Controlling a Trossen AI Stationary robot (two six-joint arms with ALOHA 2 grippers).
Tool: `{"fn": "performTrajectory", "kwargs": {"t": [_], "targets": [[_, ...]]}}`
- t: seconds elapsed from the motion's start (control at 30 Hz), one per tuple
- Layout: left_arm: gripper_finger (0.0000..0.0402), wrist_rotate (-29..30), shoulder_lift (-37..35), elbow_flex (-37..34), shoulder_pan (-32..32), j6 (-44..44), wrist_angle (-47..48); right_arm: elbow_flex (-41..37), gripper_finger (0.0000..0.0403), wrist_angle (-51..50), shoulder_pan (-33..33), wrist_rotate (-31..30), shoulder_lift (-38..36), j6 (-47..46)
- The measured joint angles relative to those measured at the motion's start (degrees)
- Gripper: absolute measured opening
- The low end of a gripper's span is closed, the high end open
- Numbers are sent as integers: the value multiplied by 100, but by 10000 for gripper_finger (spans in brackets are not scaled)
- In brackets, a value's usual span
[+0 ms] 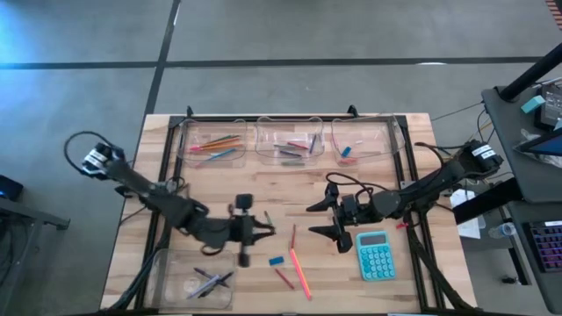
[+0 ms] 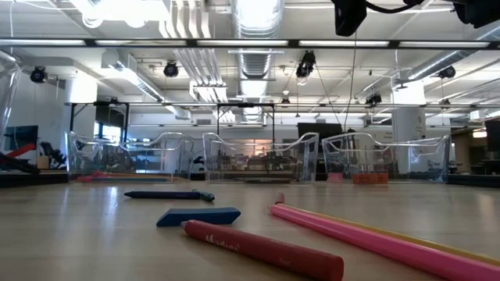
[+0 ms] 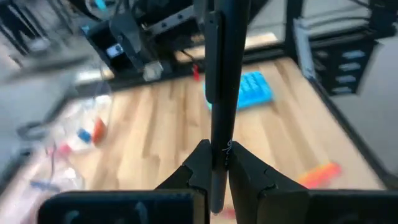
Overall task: Sort crayons/erasers/pens/pencils in bins
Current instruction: Put the black pen into the bottom transparent bin
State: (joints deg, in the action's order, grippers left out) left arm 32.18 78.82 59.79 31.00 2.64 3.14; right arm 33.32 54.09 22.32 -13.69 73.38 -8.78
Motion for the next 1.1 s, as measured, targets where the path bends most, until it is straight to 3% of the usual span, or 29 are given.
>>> {"fn": "performTrajectory", "kwargs": {"t": [0.23,0.33,0.47,0.57,0.83,1.1], "targets": [[15,-165,-822,944,700,2380,3326,0,249,-22,2,0,-13,-26],[15,-775,-798,1317,1012,3404,4738,0,249,-22,2,0,-15,-26],[15,-1626,-632,1536,1347,4493,5928,0,249,-25,2,0,-15,-26],[15,-2356,-432,1523,1561,4730,6185,0,249,-36,2,0,-15,-26],[15,-3445,381,1489,1913,5262,6190,0,249,-176,2,-2,-15,-111],[60,-3898,966,1491,2001,5395,6183,0,249,-232,2,-1,-15,-171]]}}
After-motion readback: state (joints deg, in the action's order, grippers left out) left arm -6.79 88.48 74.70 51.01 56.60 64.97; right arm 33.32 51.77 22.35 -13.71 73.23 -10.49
